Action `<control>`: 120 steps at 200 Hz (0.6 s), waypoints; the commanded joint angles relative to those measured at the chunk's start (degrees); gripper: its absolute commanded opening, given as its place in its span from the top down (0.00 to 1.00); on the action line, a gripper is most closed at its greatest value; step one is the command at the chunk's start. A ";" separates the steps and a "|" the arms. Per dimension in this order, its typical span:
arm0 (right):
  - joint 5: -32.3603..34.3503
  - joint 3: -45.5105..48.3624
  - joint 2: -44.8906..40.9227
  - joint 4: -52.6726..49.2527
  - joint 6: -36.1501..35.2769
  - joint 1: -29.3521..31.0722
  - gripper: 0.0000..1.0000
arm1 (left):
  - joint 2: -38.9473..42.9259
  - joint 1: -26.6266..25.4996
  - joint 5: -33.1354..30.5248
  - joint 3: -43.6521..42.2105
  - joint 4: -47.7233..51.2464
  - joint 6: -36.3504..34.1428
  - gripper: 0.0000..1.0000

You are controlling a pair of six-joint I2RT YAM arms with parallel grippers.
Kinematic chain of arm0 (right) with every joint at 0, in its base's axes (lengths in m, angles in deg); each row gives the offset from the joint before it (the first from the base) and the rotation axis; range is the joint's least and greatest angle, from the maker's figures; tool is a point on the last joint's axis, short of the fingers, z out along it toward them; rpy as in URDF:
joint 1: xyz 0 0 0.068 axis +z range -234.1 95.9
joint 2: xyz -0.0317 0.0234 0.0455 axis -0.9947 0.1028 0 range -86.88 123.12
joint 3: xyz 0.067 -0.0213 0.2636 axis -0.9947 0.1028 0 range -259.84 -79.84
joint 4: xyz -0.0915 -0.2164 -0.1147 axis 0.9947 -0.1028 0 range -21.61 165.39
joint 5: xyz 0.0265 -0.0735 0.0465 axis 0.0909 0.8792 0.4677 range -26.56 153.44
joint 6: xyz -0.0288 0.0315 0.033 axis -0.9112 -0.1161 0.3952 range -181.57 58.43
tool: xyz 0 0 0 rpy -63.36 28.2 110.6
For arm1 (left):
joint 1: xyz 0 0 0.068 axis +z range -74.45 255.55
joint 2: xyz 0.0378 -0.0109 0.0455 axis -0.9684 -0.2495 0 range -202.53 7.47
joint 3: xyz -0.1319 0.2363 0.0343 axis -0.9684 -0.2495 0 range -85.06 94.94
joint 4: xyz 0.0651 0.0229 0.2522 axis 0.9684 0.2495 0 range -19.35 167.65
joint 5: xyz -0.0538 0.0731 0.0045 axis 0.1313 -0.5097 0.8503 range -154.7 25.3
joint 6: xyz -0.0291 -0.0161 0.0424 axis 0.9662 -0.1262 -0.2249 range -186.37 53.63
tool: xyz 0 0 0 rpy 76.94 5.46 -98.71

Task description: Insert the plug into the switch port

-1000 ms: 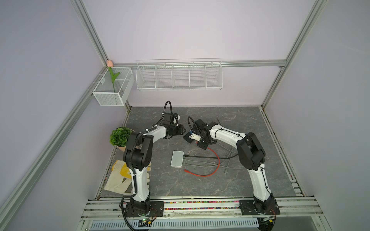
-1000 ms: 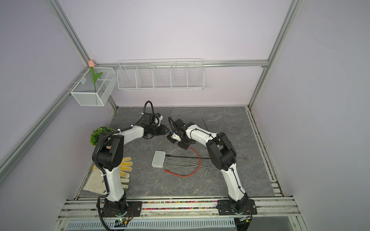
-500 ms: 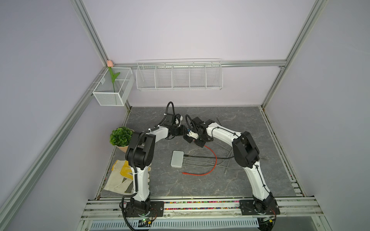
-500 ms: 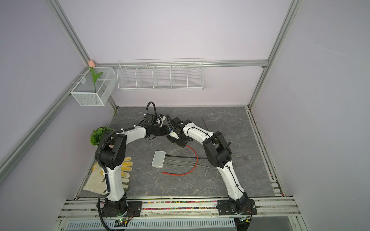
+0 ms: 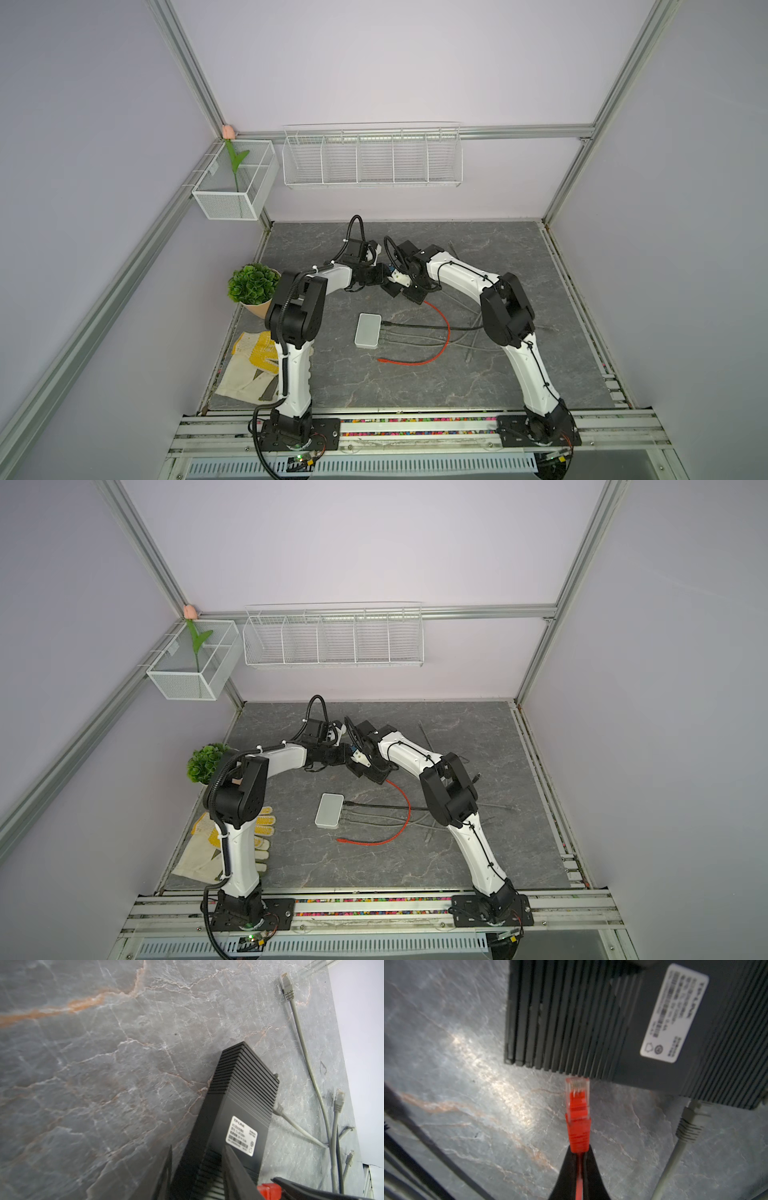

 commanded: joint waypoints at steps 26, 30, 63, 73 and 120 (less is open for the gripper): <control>-0.67 -1.17 2.34 -1.87 0.85 -0.29 0.94 | -1.21 -0.71 0.44 1.01 0.07 -0.51 0.61; -0.80 -1.17 2.40 -1.84 0.87 -0.22 0.93 | -1.17 -0.74 0.40 1.01 -0.05 -0.51 0.62; -1.45 -1.26 2.37 -1.55 1.10 -0.22 0.93 | -1.47 -0.69 0.79 0.94 -0.26 -0.46 0.64; -1.73 -1.43 2.34 -1.55 1.09 -0.22 0.94 | -1.46 -0.73 0.88 0.81 -0.32 -0.42 0.64; -2.30 -2.22 2.22 -1.29 1.35 -0.16 0.93 | -1.37 -0.74 0.98 0.28 -0.90 -0.28 0.65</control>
